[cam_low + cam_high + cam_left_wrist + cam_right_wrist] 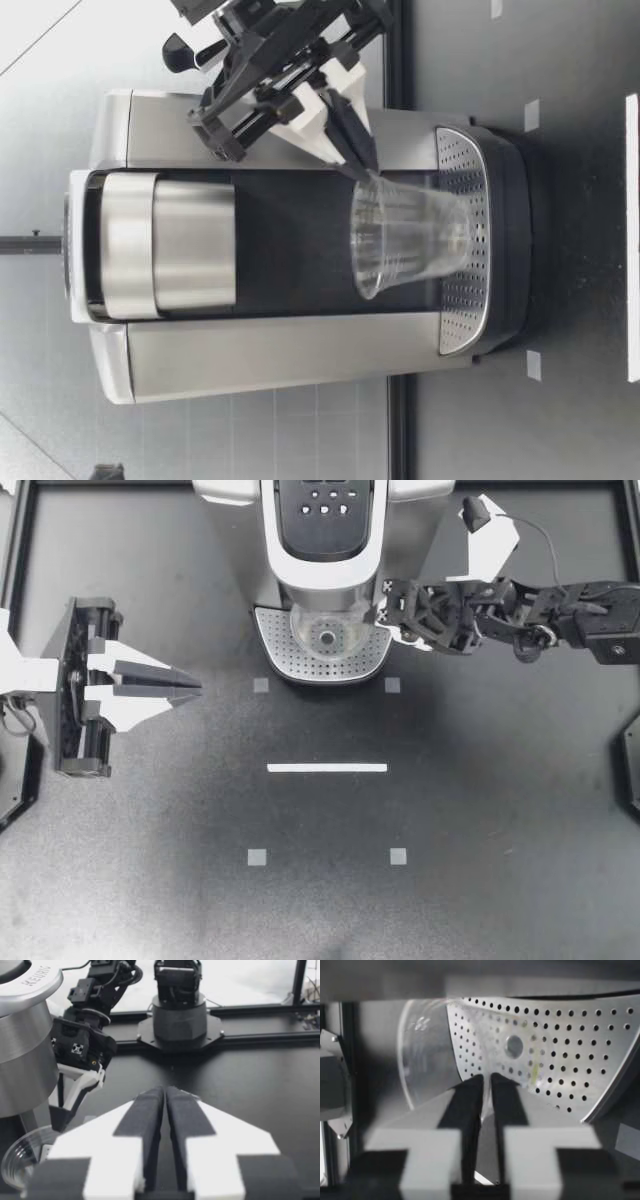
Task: Place the coffee capsule inside the capsule container, then place the cup onto the center of the cup tray, then push the 'Hot Water' and 'Travel Mug' buttons.
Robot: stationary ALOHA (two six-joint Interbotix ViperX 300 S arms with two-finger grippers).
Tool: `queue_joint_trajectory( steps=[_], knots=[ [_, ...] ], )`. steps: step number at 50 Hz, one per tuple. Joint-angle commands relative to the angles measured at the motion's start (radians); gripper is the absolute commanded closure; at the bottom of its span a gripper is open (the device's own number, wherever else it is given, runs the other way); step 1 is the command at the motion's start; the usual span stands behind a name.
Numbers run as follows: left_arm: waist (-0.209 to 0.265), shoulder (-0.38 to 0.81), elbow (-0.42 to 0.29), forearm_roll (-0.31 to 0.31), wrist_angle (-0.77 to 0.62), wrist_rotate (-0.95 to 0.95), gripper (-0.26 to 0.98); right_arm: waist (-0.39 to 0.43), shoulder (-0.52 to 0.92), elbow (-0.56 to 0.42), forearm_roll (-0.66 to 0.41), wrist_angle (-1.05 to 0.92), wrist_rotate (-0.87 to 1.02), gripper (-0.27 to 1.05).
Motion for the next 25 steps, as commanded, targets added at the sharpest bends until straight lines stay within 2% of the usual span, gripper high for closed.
queue_joint_trajectory(
  steps=[1,10,18,25],
  knots=[
    [0.002,-0.008,-0.011,-0.002,-0.012,-0.002,0.58,0.003,-0.008,-0.028,-0.002,-0.005,-0.003,0.45],
    [0.002,-0.009,-0.011,-0.002,-0.012,-0.005,0.58,0.003,-0.012,-0.032,-0.002,-0.005,-0.003,0.33],
    [0.002,-0.014,-0.008,-0.002,-0.012,-0.006,0.58,-0.006,-0.046,-0.014,-0.002,-0.002,-0.006,0.33],
    [0.002,-0.017,-0.005,-0.003,-0.012,-0.006,0.58,-0.020,-0.124,0.044,-0.002,0.002,-0.009,0.33]
  ],
)
